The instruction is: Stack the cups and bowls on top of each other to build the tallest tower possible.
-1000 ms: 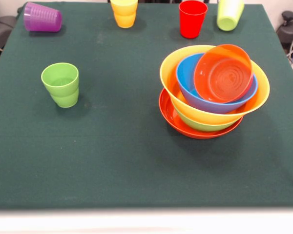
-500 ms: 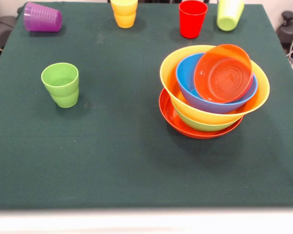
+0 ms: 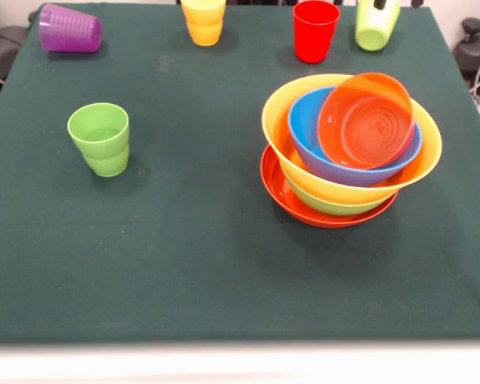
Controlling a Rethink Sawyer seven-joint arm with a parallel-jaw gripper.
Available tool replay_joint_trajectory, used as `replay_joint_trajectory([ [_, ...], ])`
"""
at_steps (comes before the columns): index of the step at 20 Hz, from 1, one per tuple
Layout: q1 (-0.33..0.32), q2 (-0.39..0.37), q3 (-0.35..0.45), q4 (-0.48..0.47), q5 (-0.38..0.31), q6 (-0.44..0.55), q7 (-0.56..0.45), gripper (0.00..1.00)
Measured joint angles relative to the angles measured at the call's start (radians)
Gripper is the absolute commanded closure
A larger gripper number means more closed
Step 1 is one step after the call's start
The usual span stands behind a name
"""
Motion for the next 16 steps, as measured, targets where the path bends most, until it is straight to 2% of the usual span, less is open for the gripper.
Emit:
replay_joint_trajectory([
  [16, 0.001, 0.115, -0.024, -0.001, 0.000, -0.037, 0.000, 0.00],
])
